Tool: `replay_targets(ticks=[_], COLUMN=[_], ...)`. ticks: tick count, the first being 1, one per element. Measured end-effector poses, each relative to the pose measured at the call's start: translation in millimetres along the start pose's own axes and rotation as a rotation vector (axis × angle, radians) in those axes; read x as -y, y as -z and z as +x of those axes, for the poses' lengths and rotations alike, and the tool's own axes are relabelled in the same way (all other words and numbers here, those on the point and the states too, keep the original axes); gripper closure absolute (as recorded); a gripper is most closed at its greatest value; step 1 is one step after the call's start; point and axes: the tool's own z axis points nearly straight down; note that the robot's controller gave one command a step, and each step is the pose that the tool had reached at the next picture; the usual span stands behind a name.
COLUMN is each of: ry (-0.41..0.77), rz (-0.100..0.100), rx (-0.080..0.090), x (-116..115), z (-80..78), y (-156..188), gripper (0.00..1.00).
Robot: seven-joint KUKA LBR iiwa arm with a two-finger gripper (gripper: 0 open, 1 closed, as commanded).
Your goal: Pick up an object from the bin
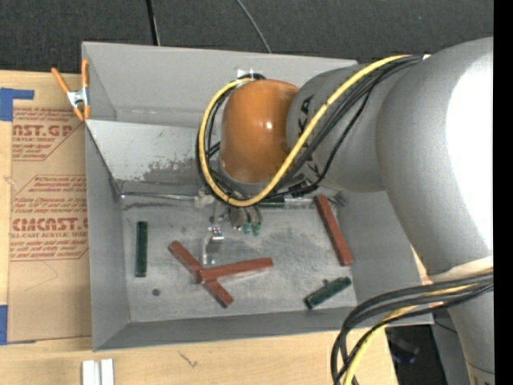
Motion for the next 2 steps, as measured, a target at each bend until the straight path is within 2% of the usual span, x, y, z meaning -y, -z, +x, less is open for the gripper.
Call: replay_targets(ticks=[1,2], ry=[0.031,0.018], rz=[-0.004,0.005], rx=[0.004,0.004], x=[21.4,10.9], z=[34.6,38.3], y=[-31.2,-33.7], gripper=[0.00,0.00])
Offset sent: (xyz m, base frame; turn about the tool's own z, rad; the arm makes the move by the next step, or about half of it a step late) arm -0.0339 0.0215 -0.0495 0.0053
